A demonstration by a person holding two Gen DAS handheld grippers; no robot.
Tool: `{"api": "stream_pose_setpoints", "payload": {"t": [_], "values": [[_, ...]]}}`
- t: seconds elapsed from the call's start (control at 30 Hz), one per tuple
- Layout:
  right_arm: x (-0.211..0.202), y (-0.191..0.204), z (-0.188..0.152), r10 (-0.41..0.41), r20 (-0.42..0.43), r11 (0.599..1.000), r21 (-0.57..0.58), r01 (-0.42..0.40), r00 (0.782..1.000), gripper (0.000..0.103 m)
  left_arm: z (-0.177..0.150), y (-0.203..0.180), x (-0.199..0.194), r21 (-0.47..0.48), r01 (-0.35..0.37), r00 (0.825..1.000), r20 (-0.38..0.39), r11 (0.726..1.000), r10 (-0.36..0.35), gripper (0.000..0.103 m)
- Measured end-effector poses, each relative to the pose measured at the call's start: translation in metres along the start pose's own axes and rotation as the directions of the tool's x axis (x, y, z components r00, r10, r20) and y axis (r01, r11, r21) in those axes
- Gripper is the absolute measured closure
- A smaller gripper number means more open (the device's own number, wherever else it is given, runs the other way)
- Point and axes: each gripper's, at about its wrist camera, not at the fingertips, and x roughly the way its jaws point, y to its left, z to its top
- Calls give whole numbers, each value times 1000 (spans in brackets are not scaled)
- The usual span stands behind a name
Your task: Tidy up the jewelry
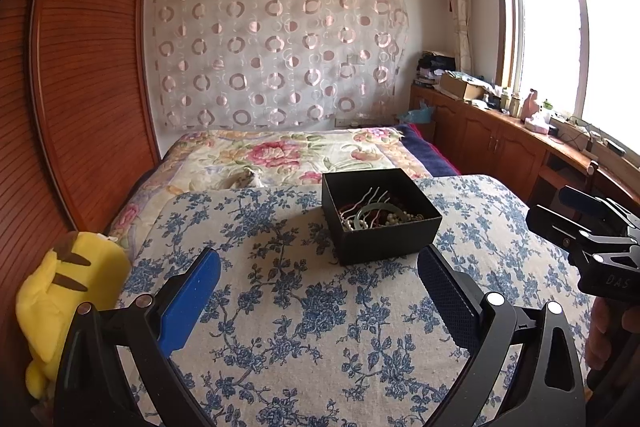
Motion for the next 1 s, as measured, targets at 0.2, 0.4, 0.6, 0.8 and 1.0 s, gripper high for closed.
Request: {"api": "stream_pose_setpoints", "payload": {"t": [0.2, 0.4, 0.6, 0.8, 1.0], "values": [[0, 0, -2, 1, 0, 1000, 1, -1, 1000, 3, 1, 0, -1, -6, -1, 1000, 5, 1000, 1, 8], [0, 0, 0, 0, 1, 1000, 1, 0, 1000, 3, 2, 0, -1, -8, -3, 1000, 7, 1000, 3, 8], [-1, -1, 0, 0, 1, 1000, 1, 0, 1000, 3, 4, -1, -4, -10, -6, 1000, 14, 1000, 6, 8], [-1, -1, -2, -2, 1, 1000, 4, 2, 1000, 3, 5, -1, -5, -9, -8, 1000, 18, 1000, 8, 8], [-1, -1, -3, -3, 2, 1000, 4, 3, 1000, 3, 6, 0, -5, -9, -10, 1000, 20, 1000, 10, 8]]}}
